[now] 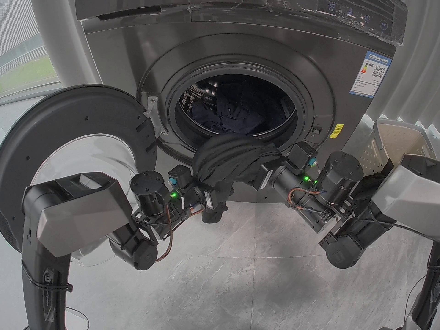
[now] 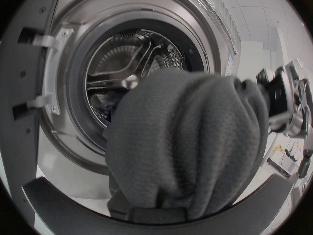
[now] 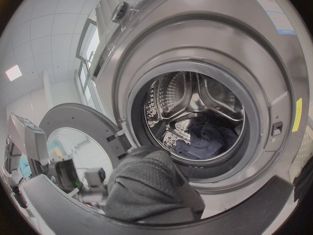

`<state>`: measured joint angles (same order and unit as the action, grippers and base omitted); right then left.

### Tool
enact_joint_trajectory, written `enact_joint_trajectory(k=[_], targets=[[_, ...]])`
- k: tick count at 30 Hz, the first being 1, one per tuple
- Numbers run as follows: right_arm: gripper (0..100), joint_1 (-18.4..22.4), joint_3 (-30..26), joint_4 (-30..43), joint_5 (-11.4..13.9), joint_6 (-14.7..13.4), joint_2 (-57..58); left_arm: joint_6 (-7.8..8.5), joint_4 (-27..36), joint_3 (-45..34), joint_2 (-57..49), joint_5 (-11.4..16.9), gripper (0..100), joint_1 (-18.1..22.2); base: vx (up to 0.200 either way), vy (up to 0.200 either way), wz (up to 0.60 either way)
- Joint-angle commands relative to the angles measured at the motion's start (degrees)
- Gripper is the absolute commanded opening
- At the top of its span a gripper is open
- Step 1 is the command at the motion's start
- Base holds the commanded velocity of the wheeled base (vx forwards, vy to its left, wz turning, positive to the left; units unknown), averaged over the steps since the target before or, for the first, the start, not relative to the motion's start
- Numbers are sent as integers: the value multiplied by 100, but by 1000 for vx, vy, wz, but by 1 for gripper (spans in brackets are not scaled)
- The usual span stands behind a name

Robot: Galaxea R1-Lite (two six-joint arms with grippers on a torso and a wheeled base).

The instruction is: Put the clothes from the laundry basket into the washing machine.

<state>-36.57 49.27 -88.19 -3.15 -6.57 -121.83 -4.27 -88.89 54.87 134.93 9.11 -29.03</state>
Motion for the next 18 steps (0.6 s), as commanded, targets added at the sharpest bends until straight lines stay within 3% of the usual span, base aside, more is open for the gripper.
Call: enact_joint_trajectory(k=[1, 3, 11, 12, 16, 18], targets=[[0, 115, -234, -6, -11, -11, -113, -145, -5, -257, -564, -120, 0, -51, 0, 0, 0], [0, 89, -243, -6, -11, -20, -148, -285, -5, -337, -704, -164, 0, -77, 0, 0, 0], [0, 62, -252, -14, -11, -20, -174, -320, -14, -574, -959, -172, 0, -103, 0, 0, 0], [100, 62, -252, -14, -11, -20, -165, -329, -14, -591, -977, -172, 0, -112, 0, 0, 0], [100, 62, -278, -14, -11, -116, -95, -329, -14, -635, -1091, -190, 0, -112, 0, 0, 0], [100, 54, -665, -14, 16, -116, 195, -250, -23, -864, -1197, -313, 0, -165, 0, 0, 0]])
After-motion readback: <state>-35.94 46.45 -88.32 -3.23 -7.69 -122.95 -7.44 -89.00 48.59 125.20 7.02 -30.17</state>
